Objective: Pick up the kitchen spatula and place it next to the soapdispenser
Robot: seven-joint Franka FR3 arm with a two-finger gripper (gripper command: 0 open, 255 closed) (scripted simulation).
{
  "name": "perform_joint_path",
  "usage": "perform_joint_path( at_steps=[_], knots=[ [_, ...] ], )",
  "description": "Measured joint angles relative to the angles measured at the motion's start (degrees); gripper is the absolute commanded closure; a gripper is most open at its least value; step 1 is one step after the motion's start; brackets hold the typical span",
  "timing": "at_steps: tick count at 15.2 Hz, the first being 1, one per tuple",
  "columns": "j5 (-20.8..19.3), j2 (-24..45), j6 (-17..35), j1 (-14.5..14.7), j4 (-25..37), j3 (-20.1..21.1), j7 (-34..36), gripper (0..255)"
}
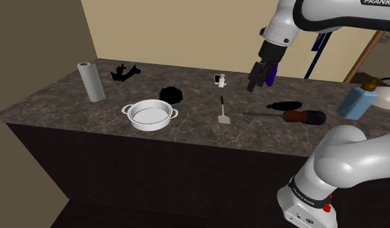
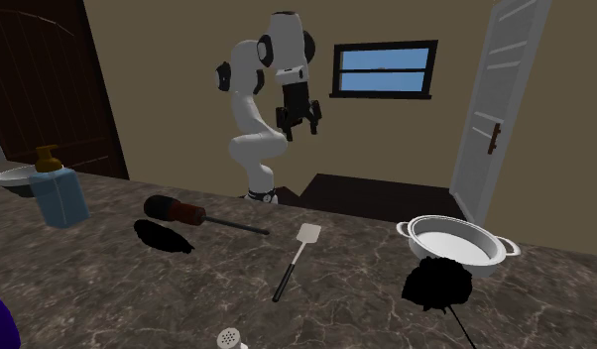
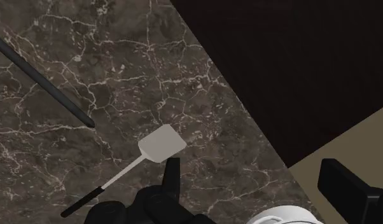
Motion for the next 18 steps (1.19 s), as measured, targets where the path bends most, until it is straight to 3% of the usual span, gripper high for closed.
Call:
perform_joint_path(
  at_steps=[2,6,18],
  knots=[
    [0.0,0.8,0.8,-0.3,-0.1,0.3,0.8,0],
    [0.2,6.3,7.4,-2.6,-1.1,2.4,6.8,0],
    [-3.4,29.4,25.7,-11.4,2.9,6.3,27.4,0]
  ],
)
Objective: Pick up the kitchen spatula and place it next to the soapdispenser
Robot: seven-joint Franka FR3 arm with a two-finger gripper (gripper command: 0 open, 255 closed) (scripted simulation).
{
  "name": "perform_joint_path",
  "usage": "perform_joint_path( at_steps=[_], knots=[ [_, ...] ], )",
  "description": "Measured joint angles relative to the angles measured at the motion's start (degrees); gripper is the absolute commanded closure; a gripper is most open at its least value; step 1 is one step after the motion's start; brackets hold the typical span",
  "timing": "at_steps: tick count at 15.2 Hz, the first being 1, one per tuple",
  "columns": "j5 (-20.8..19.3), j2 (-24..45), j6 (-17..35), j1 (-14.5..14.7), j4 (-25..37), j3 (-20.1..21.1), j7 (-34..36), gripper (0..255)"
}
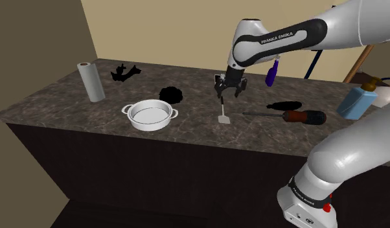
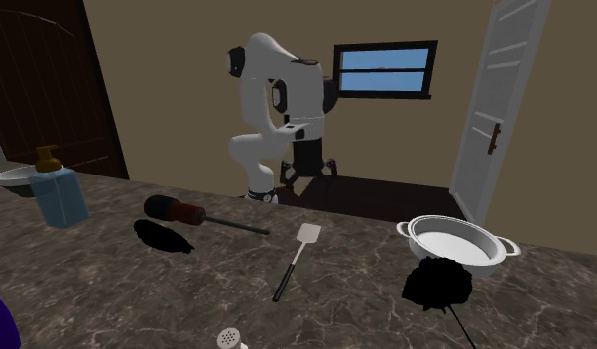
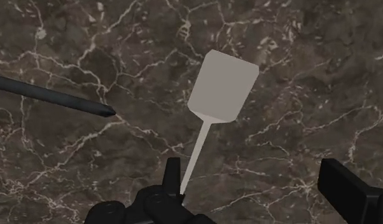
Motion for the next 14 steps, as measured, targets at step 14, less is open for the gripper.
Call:
perform_joint_path(
  at_steps=[14],
  knots=[
    [-6.2,19.5,12.7,-5.0,5.2,-0.6,17.4,0]
  ],
)
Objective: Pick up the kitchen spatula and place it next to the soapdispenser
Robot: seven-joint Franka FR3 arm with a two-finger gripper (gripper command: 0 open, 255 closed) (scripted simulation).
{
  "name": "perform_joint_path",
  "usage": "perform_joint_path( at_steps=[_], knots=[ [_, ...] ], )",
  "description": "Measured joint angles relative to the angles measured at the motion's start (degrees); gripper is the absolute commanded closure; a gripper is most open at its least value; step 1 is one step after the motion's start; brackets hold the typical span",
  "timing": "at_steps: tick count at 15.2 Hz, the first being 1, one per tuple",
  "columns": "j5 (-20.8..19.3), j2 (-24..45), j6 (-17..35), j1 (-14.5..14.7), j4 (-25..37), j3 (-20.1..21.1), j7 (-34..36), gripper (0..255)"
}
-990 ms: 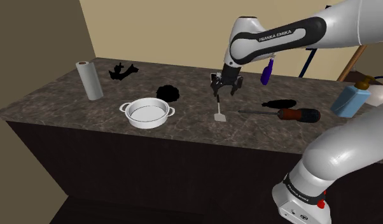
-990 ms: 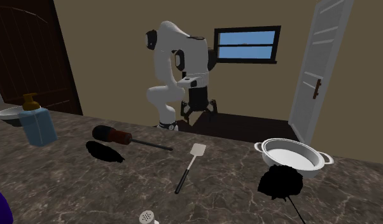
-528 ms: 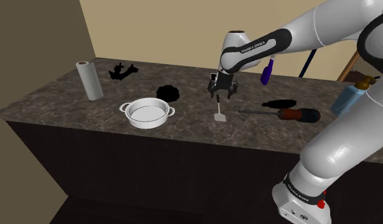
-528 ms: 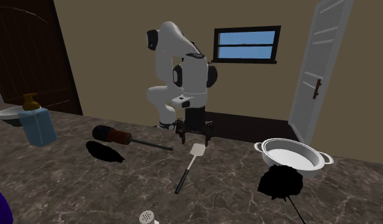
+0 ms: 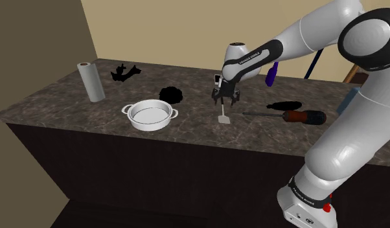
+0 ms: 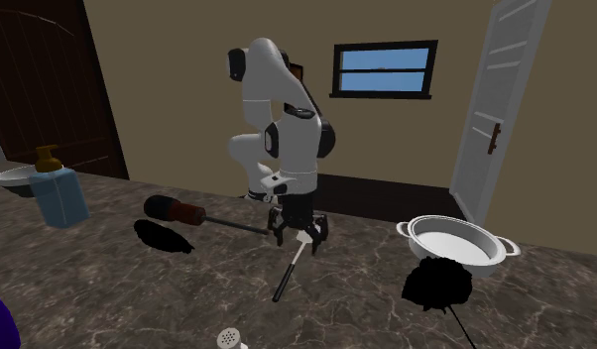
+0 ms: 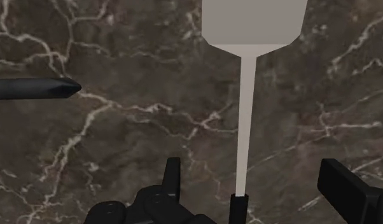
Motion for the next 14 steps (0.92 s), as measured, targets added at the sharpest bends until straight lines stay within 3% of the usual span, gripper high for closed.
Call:
perform_joint_path(
  at_steps=[9,10,14],
  knots=[
    [-0.3,1.4,1.9,0.0,-0.5,0.0,0.3,0],
    [-0.3,1.4,1.9,0.0,-0.5,0.0,0.3,255],
    [-0.3,1.4,1.9,0.0,-0.5,0.0,0.3,255]
  ],
)
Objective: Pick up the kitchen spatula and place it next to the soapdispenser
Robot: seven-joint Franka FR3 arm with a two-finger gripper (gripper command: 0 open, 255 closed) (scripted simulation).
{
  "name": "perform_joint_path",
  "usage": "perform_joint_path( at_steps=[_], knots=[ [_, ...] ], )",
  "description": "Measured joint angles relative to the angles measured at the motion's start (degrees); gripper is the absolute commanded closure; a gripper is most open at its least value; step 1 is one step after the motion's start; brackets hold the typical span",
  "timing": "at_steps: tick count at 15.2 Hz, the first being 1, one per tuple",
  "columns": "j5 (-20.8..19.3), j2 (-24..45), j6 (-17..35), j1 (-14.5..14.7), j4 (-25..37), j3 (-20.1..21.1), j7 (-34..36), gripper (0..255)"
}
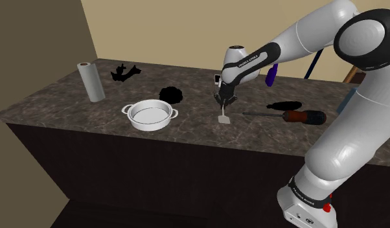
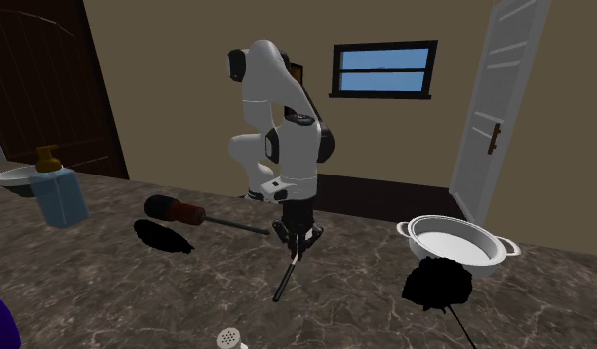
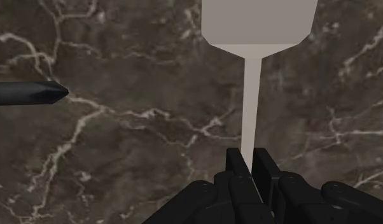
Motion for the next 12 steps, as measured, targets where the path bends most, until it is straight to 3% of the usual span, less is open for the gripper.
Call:
perform_joint_path(
  at_steps=[6,12],
  knots=[
    [0.0,0.0,0.0,0.0,0.0,0.0,0.0,255],
    [0.5,-2.3,-3.8,0.0,1.5,0.0,-0.4,255]
  ],
)
